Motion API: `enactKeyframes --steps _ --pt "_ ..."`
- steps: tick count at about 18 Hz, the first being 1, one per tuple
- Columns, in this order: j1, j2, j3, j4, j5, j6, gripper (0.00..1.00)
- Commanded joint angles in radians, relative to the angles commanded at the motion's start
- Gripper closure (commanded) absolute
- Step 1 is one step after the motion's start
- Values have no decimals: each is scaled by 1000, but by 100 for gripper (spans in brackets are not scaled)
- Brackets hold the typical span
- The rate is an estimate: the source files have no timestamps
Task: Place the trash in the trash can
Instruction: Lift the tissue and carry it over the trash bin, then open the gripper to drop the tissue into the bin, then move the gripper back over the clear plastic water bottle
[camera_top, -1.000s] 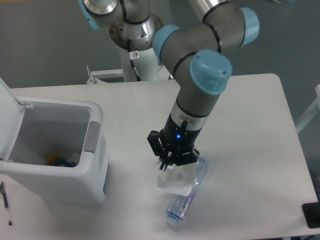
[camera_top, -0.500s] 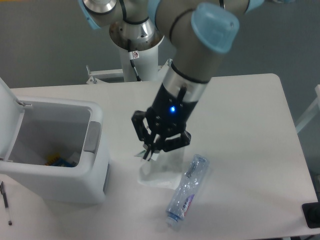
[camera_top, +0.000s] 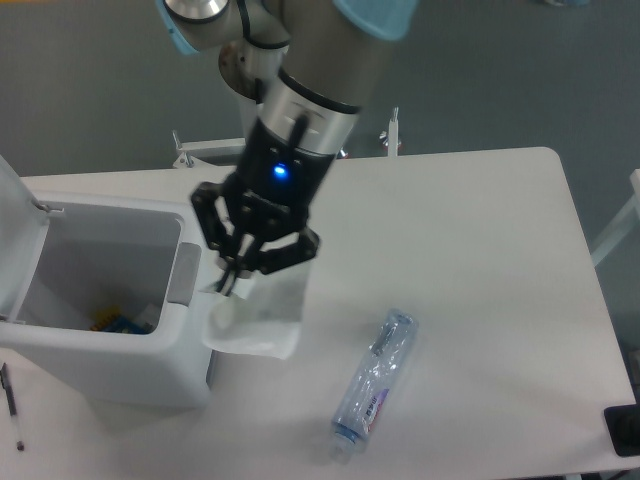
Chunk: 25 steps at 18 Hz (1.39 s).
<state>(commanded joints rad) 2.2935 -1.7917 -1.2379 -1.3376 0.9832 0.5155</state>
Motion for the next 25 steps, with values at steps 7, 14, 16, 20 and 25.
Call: enactKeyframes --steps 7,14,16,20,25 --pt "-91 18 -48 52 11 -14 84" --pt "-118 17 -86 91 11 -12 0" --pt "-118 15 -84 89 12 -17 0" --pt "-115 6 -86 94 12 -14 0" --pt "-14 -17 -71 95 12 -6 0"
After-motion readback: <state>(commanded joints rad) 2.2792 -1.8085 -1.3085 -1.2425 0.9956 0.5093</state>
